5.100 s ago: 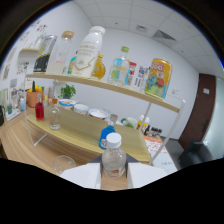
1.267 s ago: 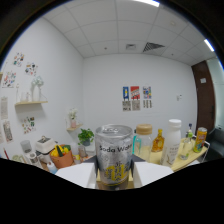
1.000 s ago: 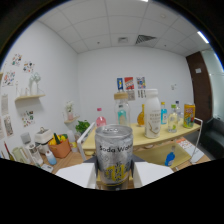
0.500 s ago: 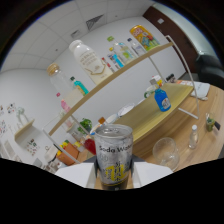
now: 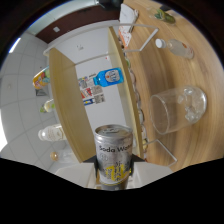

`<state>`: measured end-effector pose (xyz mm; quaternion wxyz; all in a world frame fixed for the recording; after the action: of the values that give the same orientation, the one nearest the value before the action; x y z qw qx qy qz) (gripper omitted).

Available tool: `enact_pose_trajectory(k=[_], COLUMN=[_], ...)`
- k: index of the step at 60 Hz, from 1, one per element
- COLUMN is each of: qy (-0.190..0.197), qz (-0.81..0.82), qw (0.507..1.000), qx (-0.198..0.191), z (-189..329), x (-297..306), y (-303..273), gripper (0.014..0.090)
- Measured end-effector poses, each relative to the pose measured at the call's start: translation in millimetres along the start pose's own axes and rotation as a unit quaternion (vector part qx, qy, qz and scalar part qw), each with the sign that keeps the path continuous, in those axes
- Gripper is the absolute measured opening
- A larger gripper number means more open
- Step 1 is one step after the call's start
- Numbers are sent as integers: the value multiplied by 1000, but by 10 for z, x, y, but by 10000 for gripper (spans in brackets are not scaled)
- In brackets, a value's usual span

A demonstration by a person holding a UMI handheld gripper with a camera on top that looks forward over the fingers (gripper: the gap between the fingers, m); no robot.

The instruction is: Make me a cup of Mojito.

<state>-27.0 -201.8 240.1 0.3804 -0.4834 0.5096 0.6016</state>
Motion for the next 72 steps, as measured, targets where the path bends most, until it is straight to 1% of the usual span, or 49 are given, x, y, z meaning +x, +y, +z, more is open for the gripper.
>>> enact_pose_trajectory(k=[8, 17, 21, 25, 32, 37, 41, 44, 49, 54, 56, 61, 65, 67, 72], qy=[-24, -48, -50, -45, -31, -9, 12, 22, 40, 56, 57, 77, 89, 97, 118], qz=[114, 171, 182, 174, 112, -4, -122, -223, -385, -493, -533, -624, -671, -686, -699], qw=[993, 984, 982, 984, 993, 1000, 992, 974, 922, 868, 844, 778, 736, 721, 705], qx=[5, 6, 9, 9, 12, 7, 2, 4, 13, 16, 14, 7, -6, -12, -40], z=[20, 20, 24, 25, 4, 10, 11, 9, 12, -3, 2, 41, 66, 95, 141], x=[30, -3, -8, 0, -44, -127, -223, -324, -431, -452, -435, -231, -14, 126, 489], y=[-61, -103, -131, -129, -123, -92, -41, -14, 22, 100, 144, 198, 237, 256, 262], gripper=[505, 506, 509, 506, 508, 509, 510, 511, 514, 513, 511, 509, 508, 509, 508])
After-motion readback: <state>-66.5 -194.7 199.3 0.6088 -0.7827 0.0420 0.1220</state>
